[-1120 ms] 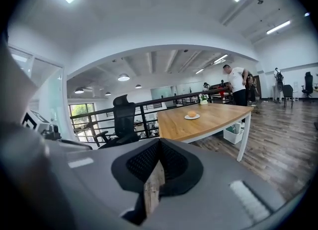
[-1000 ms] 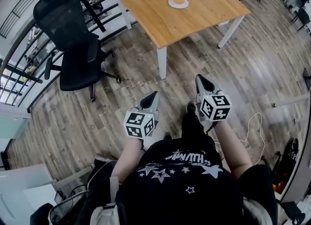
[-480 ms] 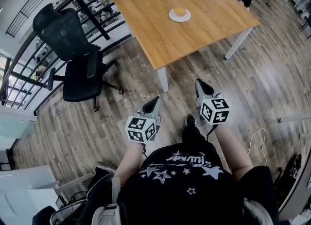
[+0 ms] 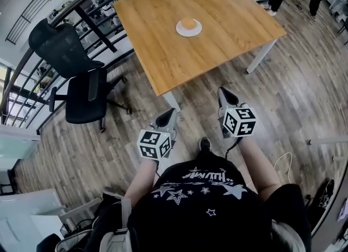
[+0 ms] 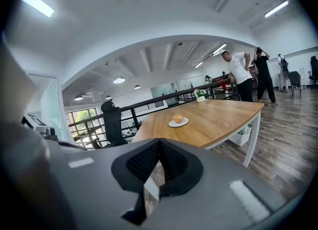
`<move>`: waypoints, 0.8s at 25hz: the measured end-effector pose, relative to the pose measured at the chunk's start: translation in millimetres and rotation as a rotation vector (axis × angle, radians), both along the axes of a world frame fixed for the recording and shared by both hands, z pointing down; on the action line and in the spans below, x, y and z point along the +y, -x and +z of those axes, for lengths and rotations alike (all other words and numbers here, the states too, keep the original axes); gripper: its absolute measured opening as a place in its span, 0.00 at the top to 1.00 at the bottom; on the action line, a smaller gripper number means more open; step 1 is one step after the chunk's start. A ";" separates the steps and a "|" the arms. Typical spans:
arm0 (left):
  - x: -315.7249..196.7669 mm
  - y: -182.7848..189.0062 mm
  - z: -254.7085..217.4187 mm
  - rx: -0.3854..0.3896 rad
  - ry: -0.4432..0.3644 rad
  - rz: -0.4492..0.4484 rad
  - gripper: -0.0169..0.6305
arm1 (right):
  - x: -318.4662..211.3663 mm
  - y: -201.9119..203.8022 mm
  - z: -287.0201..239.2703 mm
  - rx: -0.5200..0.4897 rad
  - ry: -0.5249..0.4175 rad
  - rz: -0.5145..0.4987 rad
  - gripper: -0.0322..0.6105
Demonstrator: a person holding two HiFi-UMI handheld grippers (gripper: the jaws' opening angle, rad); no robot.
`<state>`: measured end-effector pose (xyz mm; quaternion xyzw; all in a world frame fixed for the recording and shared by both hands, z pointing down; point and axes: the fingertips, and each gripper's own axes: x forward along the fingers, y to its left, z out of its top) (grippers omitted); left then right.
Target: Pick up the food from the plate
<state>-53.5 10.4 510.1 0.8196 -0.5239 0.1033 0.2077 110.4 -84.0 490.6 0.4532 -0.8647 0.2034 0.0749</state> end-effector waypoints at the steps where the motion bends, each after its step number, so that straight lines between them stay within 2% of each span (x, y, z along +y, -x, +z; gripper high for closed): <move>1: -7.1 -3.5 -1.3 0.000 0.001 -0.009 0.97 | -8.3 -5.4 -1.8 -0.004 -0.002 -0.004 0.95; 13: -74.2 -33.5 -10.1 -0.007 -0.032 -0.100 0.97 | -81.2 -49.3 0.4 -0.031 0.002 -0.043 0.95; 20: -74.8 -27.6 -4.0 -0.019 0.002 -0.156 0.97 | -95.7 -39.8 7.1 -0.038 0.022 -0.091 0.95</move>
